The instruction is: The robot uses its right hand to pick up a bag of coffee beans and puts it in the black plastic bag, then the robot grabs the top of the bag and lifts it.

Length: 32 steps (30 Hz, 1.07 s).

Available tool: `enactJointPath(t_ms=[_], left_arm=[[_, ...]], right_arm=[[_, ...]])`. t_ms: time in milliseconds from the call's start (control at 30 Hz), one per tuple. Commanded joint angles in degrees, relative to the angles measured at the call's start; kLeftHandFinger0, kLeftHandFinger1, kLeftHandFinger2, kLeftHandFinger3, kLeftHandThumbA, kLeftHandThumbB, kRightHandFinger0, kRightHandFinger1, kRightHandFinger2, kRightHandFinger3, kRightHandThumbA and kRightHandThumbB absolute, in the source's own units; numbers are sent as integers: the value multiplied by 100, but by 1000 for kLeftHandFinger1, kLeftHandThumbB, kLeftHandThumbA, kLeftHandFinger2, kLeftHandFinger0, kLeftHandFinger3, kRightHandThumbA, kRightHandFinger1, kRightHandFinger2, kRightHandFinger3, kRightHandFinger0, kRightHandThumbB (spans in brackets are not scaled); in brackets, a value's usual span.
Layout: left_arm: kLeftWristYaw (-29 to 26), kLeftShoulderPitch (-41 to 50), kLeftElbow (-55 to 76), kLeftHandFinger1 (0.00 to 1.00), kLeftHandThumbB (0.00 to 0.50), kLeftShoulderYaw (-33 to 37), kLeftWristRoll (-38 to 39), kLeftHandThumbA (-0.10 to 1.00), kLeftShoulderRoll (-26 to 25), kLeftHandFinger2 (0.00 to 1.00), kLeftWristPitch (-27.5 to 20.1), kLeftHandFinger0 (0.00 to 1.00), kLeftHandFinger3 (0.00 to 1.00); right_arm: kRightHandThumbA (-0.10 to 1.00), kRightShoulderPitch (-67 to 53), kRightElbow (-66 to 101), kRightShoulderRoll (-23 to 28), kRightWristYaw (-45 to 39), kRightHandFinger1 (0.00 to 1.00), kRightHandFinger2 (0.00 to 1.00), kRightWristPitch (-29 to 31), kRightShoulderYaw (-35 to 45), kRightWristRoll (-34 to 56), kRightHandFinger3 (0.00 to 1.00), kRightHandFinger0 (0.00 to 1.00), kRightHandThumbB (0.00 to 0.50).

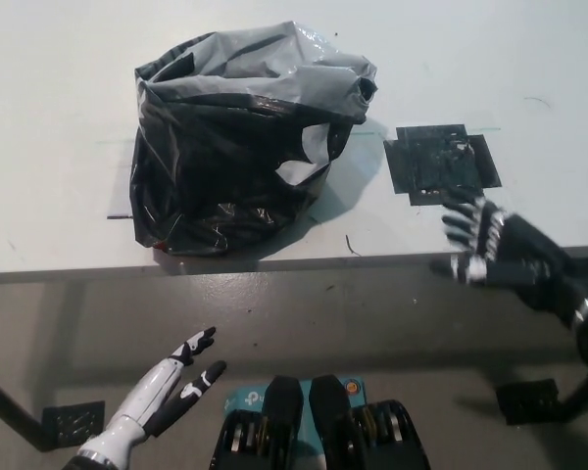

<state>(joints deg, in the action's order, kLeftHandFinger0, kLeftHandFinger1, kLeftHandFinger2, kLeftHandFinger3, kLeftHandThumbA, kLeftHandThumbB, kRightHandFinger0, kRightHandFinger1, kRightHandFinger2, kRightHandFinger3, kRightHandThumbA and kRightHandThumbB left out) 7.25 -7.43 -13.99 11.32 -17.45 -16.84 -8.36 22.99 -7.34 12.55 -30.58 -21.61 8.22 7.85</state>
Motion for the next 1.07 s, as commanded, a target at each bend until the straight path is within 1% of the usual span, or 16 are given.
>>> enactJointPath(t_ms=[0, 100, 167, 267, 333, 367, 400, 467, 500, 567, 600, 700, 767, 800, 867, 1033], left_arm=[[7, -1025, -87, 1000, 238, -548, 558, 1000, -245, 1000, -183, 1000, 1000], [-5, -1007, -79, 1000, 219, -566, 583, 1000, -258, 1000, -260, 1000, 1000], [19, -881, 28, 1000, 209, -573, 611, 1000, -267, 1000, -220, 1000, 1000], [52, -732, 141, 1000, 209, -562, 592, 1000, -264, 1000, -148, 1000, 1000], [69, -658, 186, 1000, 214, -572, 610, 1000, -240, 1000, -114, 1000, 1000], [76, -575, 223, 1000, 206, -570, 620, 1000, -219, 1000, -133, 1000, 1000], [84, -493, 260, 1000, 205, -567, 620, 1000, -207, 1000, -151, 1000, 1000], [93, -410, 284, 1000, 206, -575, 638, 1000, -191, 1000, -162, 1000, 1000], [100, -295, 302, 1000, 207, -567, 647, 1000, -178, 1000, -195, 1000, 1000], [98, -180, 325, 1000, 195, -557, 647, 1000, -155, 1000, -217, 1000, 1000], [96, -16, 373, 1000, 193, -539, 640, 1000, -134, 1000, -229, 1000, 1000], [98, 133, 417, 1000, 187, -527, 626, 1000, -140, 1000, -262, 1000, 1000], [106, 209, 428, 1000, 188, -512, 621, 1000, -145, 1000, -295, 1000, 1000], [108, 251, 427, 1000, 191, -498, 612, 1000, -144, 1000, -314, 1000, 1000], [126, 369, 446, 1000, 199, -445, 570, 1000, -135, 1000, -297, 1000, 1000], [134, 563, 536, 1000, 191, -391, 529, 1000, -107, 1000, -221, 1000, 1000]], right_arm=[[1000, -1066, 5832, -212, 699, 1000, 1000, 2205, 576, 462, 1000, 1000, 413], [1000, -1464, 5503, -481, 724, 1000, 1000, 2310, 348, 179, 1000, 1000, 444], [1000, -2052, 4722, -659, 635, 1000, 1000, 2623, 39, -171, 1000, 1000, 348], [1000, -2327, 3858, -704, 726, 1000, 1000, 3180, -143, -702, 1000, 1000, 300], [1000, -2389, 3453, -706, 811, 1000, 1000, 3388, -180, -917, 1000, 1000, 295], [1000, -2383, 2818, -768, 927, 1000, 1000, 3677, -188, -1001, 1000, 1000, 240], [1000, -2409, 2480, -815, 989, 1000, 1000, 3856, -194, -1041, 1000, 1000, 231], [1000, -2379, 1999, -861, 1105, 1000, 1000, 4008, -210, -1128, 1000, 1000, 235], [1000, -2374, 1464, -923, 1273, 1000, 1000, 4105, -224, -1236, 1000, 1000, 258], [1000, -2373, 993, -934, 1326, 1000, 1000, 4266, -225, -1241, 1000, 1000, 219], [1000, -2445, 698, -942, 1303, 1000, 1000, 4396, -228, -1192, 1000, 1000, 214], [1000, -2515, 500, -963, 1251, 1000, 1000, 4369, -250, -1109, 1000, 1000, 242], [1000, -2559, 410, -970, 1261, 1000, 1000, 4456, -259, -1117, 1000, 1000, 222], [1000, -2596, 351, -970, 1251, 1000, 1000, 4529, -258, -1103, 1000, 1000, 178], [1000, -2726, 230, -963, 1216, 1000, 1000, 4591, -241, -1040, 1000, 1000, 206], [1000, -2898, 135, -945, 1117, 1000, 1000, 4615, -231, -877, 1000, 1000, 195]])
